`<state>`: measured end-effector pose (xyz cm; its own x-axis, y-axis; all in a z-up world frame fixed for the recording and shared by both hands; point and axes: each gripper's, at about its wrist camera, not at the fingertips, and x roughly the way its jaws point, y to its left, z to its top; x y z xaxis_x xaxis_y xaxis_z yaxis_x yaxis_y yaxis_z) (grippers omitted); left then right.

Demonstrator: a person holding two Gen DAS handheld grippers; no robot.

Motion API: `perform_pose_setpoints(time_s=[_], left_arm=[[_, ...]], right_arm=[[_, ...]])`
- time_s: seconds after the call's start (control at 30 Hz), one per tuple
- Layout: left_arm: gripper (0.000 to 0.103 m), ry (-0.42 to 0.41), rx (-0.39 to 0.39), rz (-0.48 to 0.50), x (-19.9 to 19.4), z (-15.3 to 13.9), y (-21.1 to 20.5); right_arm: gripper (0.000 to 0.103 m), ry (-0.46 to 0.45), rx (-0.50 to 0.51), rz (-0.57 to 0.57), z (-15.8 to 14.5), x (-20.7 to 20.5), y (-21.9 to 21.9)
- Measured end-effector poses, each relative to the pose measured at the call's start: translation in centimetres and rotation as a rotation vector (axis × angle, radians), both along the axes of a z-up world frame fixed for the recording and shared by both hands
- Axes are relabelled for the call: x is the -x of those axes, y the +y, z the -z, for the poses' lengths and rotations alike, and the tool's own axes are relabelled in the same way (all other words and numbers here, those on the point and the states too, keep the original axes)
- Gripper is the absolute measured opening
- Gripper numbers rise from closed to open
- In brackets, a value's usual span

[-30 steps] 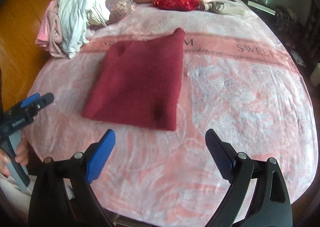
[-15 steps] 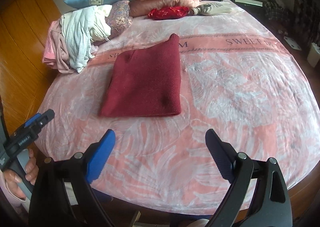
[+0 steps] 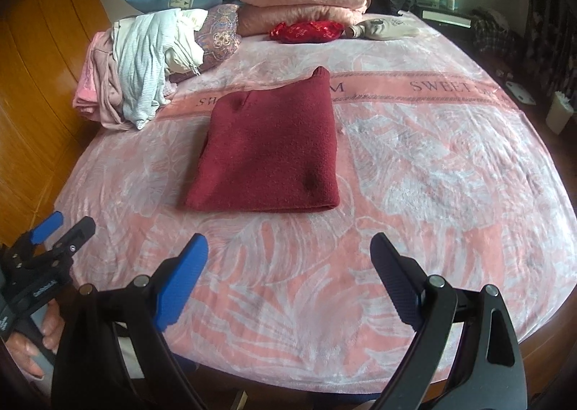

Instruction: Fold small clothes

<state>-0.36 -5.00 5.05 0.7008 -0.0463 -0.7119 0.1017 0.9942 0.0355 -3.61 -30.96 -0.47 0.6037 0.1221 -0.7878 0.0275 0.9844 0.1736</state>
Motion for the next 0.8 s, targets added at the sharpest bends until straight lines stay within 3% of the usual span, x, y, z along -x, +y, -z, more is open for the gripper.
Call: perform_pose_setpoints(time_s=[0.27,0.8], left_arm=[[0.099,0.031,0.0,-0.002,-0.4,0.5,0.3],[0.099,0.041,-0.05,-0.024,-1.1,2.7,-0.4]], right_arm=[[0.091,0.012,-0.003,-0.03,1.2,-0.4,1.1],[0.091,0.059,-0.053,0.002,2.5,-1.0,-1.3]])
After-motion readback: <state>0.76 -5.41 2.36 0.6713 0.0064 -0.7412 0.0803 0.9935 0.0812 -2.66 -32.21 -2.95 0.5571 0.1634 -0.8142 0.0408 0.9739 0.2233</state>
